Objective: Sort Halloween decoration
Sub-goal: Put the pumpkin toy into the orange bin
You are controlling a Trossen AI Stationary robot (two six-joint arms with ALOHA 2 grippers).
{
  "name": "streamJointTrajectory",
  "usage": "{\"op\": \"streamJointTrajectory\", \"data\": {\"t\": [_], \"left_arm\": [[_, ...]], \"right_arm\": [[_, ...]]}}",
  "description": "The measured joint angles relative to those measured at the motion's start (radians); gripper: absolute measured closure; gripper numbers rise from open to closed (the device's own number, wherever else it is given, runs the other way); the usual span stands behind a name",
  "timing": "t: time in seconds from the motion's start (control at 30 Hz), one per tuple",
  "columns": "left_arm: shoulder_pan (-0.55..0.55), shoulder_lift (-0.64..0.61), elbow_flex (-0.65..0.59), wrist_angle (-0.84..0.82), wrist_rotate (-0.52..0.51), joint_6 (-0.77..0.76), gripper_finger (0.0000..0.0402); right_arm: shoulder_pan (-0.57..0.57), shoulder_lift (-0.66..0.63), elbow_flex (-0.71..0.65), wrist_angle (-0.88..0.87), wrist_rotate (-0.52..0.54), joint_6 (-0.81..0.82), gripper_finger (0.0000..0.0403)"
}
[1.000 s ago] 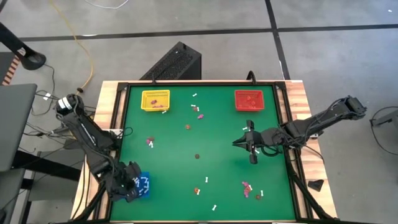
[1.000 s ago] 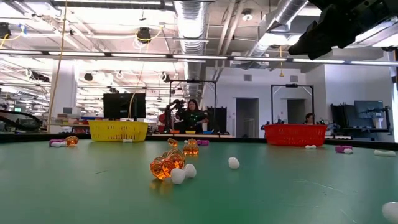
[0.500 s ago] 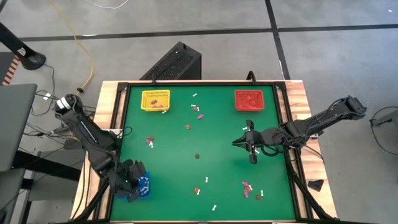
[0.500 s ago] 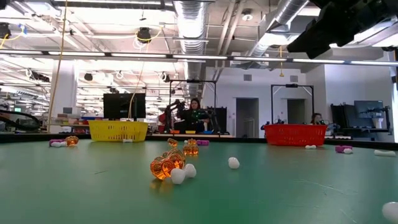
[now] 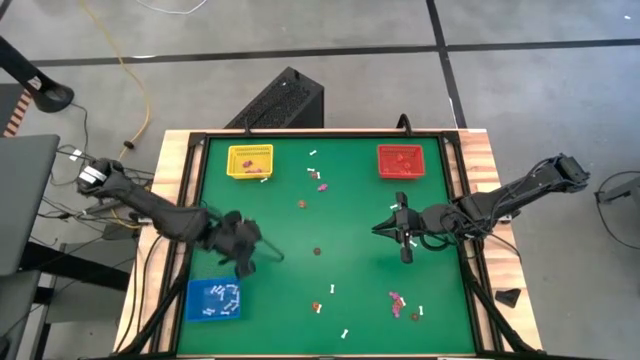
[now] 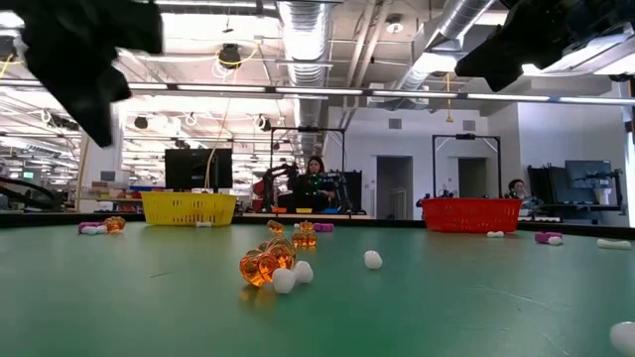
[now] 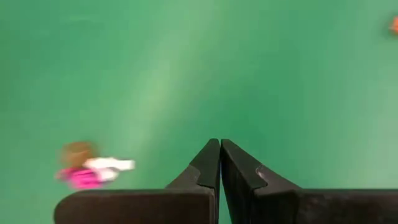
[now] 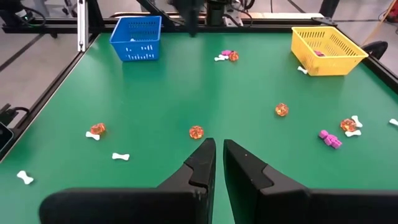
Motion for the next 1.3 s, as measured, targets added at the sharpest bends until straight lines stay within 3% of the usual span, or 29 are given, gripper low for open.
{"op": "streamJointTrajectory", "data": {"t": [0.13,0.37,0.57,0.87,1.1,1.3], "left_arm": [[0.160,0.000,0.000,-0.075,0.022,0.086,0.0401],[0.383,0.006,0.000,-0.154,0.152,0.186,0.0399],[0.504,0.029,0.000,-0.193,0.194,0.258,0.0359],[0.561,0.029,0.000,-0.181,0.207,0.314,0.0279],[0.561,0.029,-0.004,-0.145,0.179,0.296,0.0278],[0.560,0.028,-0.116,-0.101,0.182,0.273,0.0284]], "right_arm": [[0.000,0.000,0.000,-0.002,0.000,0.002,0.0340],[0.000,0.000,0.000,-0.003,0.000,0.002,0.0340],[0.000,0.000,0.000,-0.021,0.000,0.001,0.0340],[0.002,0.032,0.000,-0.049,-0.003,-0.009,0.0340],[0.002,0.102,0.000,-0.049,-0.004,-0.020,0.0340],[0.002,0.113,0.000,-0.041,-0.004,-0.036,0.0340]]}}
